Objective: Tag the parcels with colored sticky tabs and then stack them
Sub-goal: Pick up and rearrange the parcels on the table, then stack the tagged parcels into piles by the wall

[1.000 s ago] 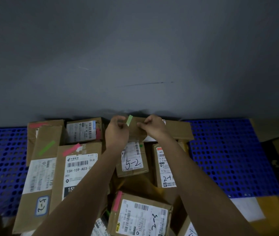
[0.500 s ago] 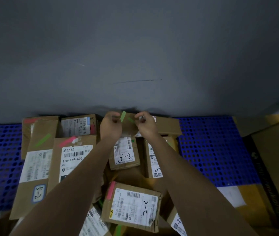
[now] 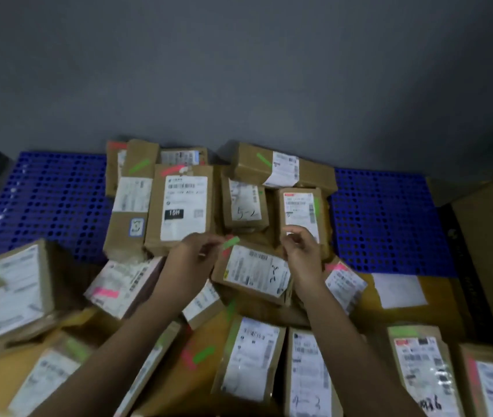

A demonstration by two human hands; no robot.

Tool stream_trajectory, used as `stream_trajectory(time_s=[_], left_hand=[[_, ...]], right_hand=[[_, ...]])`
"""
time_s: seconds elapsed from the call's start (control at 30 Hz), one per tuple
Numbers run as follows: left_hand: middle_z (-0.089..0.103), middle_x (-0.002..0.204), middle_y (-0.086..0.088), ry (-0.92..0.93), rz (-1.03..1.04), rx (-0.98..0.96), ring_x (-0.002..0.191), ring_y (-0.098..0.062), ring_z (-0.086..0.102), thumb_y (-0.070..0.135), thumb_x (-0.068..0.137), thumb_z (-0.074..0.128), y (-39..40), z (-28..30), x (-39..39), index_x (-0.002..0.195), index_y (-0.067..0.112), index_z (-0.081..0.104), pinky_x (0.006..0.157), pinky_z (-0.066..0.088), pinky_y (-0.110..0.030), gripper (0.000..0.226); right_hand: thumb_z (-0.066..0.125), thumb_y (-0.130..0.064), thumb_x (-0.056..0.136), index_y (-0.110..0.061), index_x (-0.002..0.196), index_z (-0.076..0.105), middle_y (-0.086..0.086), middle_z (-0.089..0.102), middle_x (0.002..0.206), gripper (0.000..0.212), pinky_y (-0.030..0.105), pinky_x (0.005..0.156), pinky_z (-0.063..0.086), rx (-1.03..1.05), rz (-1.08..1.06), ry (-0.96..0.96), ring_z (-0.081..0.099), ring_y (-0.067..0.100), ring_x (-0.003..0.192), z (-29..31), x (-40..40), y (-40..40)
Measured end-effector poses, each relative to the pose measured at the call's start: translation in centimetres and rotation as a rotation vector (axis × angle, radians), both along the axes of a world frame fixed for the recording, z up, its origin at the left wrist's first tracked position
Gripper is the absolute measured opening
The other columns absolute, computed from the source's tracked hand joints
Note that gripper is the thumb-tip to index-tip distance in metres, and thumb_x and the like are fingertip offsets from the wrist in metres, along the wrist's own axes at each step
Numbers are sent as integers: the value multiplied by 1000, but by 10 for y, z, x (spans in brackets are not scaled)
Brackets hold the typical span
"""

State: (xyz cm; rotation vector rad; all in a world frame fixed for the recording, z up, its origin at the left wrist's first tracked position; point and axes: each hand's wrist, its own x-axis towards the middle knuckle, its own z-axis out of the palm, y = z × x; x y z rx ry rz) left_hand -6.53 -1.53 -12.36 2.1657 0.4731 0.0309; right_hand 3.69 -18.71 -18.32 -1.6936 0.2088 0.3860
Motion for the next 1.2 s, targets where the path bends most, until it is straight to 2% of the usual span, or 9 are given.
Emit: stream_trajectory(time_s=[0.17, 0.33, 0.53, 0.77, 0.83, 0.93, 1.0, 1.1, 1.2], left_hand=[[64, 98, -1, 97, -33, 135, 82, -9, 57, 6, 89, 62, -12, -33, -92, 102, 11, 72, 66, 37, -1, 17], [63, 98, -10, 306, -192, 205, 91, -27, 59, 8, 92, 52, -18, -79, -131, 98, 5, 66, 73, 46, -35, 15], [63, 102, -9, 430, -416, 469, 95, -29, 63, 9, 93, 49, -19, -103, -139, 101, 13, 63, 77, 51, -39, 17], [68, 97, -1, 147, -431, 322, 84, -20, 63, 24, 98, 45, -29, -72, -122, 105, 18, 66, 69, 50, -33, 23], [68, 93, 0, 83, -465, 302, 81, -18, 63, 27, 98, 43, -43, -58, -109, 107, 21, 64, 66, 50, -33, 24], [70, 93, 3, 43, -535, 242, 81, -17, 65, 28, 99, 41, -68, -40, -87, 110, 23, 61, 68, 53, -37, 23], [71, 97, 2, 20, -582, 241, 82, -17, 66, 29, 100, 39, -85, -31, -73, 115, 23, 60, 68, 54, -36, 26], [70, 103, 4, 36, -642, 240, 79, -16, 65, 28, 101, 38, -114, -21, -58, 120, 23, 59, 58, 46, -28, 29], [69, 106, 5, 78, -656, 226, 83, -15, 64, 30, 101, 39, -138, -17, -47, 122, 25, 57, 55, 42, -25, 29]], right_hand=[[55, -4, 94, -26, 84, 62, -8, 57, 84, 25, 28, 71, 48, -83, 133, -71, 55, 14, 76, -3, -49, 2], [53, -5, 95, -23, 89, 62, -10, 57, 85, 21, 20, 65, 43, -140, 237, -86, 55, 12, 77, -7, -88, -2], [52, 0, 95, -13, 91, 63, -6, 60, 87, 17, 17, 67, 46, -187, 136, -62, 55, 6, 74, -6, -134, -32], [57, -7, 93, -16, 95, 65, -1, 62, 96, 12, 6, 68, 43, -520, -1, -283, 59, 8, 85, 12, -187, -97], [61, -9, 90, -13, 99, 67, 5, 63, 98, 12, 17, 72, 48, -688, -61, -385, 60, 17, 89, 20, -194, -122], [61, -16, 86, -7, 113, 66, 17, 60, 109, 29, 39, 82, 46, -1026, -122, -496, 53, 37, 103, 25, -194, -161], [60, -36, 85, -10, 135, 50, 22, 45, 136, 58, 56, 99, 37, -1175, -113, -348, 38, 43, 126, 30, -185, -181], [62, -62, 79, -24, 153, -1, 13, 2, 160, 104, 53, 115, 8, -1200, -16, 70, 2, 35, 146, 32, -167, -205], [60, -69, 75, -23, 150, -17, 17, 5, 158, 117, 54, 114, 13, -1208, 81, 171, 9, 38, 144, 30, -155, -217]])
